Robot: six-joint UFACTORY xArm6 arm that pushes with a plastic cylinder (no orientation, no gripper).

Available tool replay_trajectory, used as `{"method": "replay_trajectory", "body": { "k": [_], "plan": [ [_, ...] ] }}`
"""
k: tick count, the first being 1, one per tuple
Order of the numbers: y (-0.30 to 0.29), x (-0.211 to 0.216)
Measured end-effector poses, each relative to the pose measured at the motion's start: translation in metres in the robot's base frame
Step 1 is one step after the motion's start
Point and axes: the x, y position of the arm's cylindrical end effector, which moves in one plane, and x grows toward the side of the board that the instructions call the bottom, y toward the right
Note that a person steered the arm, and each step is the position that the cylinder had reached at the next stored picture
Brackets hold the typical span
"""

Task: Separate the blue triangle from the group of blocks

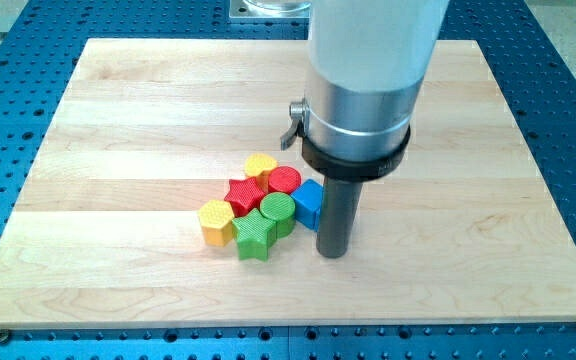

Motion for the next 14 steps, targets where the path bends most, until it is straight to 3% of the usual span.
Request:
{"method": "replay_trajectory", "body": {
  "k": [4, 5, 6, 8, 9, 11, 12, 13, 14],
  "plan": [
    [0.0, -0.073],
    [0.026, -0.1],
    [0.01, -0.121],
    [-0.035, -0.083],
    [-0.015, -0.095],
    [-0.026, -0.073],
    [-0.027, -0.1],
    [-0.073, -0.172],
    [-0.141, -0.158]
  ]
}}
